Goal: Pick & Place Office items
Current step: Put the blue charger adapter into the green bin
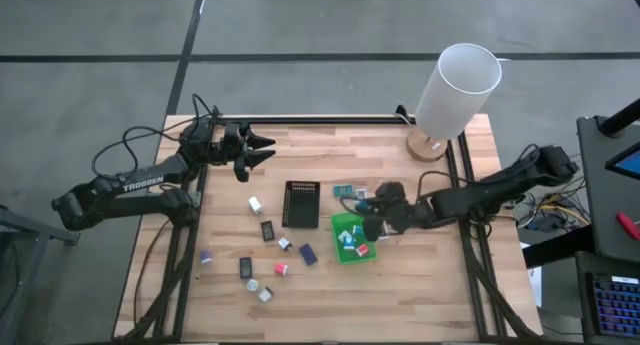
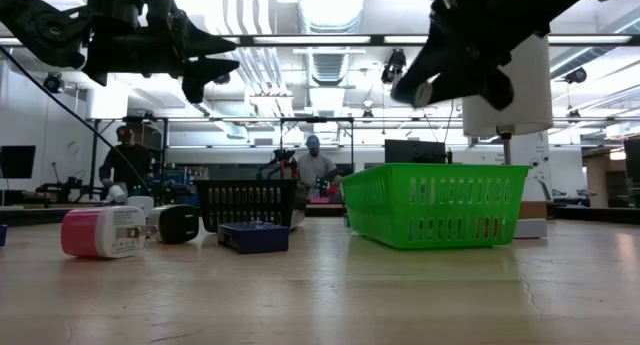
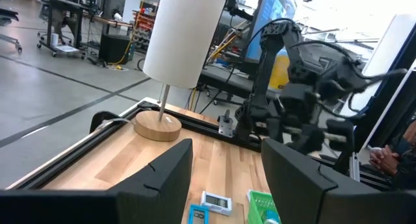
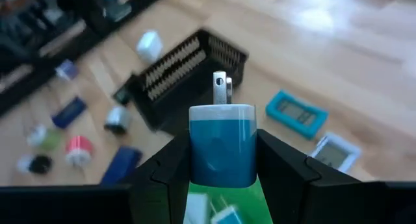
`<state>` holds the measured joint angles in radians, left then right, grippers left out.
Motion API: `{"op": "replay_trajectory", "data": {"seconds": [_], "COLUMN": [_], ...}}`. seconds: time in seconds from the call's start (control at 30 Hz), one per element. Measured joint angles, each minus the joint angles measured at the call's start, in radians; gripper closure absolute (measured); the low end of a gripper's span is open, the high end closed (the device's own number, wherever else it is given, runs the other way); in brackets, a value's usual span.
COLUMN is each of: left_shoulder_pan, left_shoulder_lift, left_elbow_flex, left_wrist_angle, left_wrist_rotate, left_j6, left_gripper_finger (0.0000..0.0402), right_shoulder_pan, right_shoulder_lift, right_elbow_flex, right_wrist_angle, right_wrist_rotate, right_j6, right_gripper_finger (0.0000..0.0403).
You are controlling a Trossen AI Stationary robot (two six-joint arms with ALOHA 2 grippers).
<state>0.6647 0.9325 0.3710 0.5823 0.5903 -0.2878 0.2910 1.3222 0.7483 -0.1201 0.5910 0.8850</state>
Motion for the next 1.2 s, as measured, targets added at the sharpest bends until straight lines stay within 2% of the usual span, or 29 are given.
{"op": "replay_trajectory", "data": {"seconds": [0.13,0.3,0.47,0.73,1.2], "left_shoulder_pan": [0.0,0.0,0.0,0.0,0.0], "left_shoulder_lift": [0.0,0.0,0.0,0.0,0.0], "left_elbow_flex": [0.0,0.0,0.0,0.0,0.0], "left_wrist_angle": [0.0,0.0,0.001,0.0,0.0], "left_wrist_rotate": [0.0,0.0,0.0,0.0,0.0], "left_j6": [0.0,0.0,0.0,0.0,0.0], "left_gripper_finger": [0.0211,0.0211,0.0211,0.0211,0.0211], "right_shoulder_pan": [0.002,0.002,-0.002,-0.024,-0.029], "right_shoulder_lift": [0.089,0.201,0.287,0.28,0.309], "right_elbow_flex": [-0.001,0.008,0.042,0.056,0.062], "right_wrist_angle": [0.02,0.083,0.067,0.065,0.019], "right_wrist_rotate": [-0.032,-0.158,-0.175,-0.173,-0.173], "right_j6": [0.009,0.015,0.028,0.028,0.04], "right_gripper_finger": [0.0261,0.0249,0.024,0.0253,0.0235]}}
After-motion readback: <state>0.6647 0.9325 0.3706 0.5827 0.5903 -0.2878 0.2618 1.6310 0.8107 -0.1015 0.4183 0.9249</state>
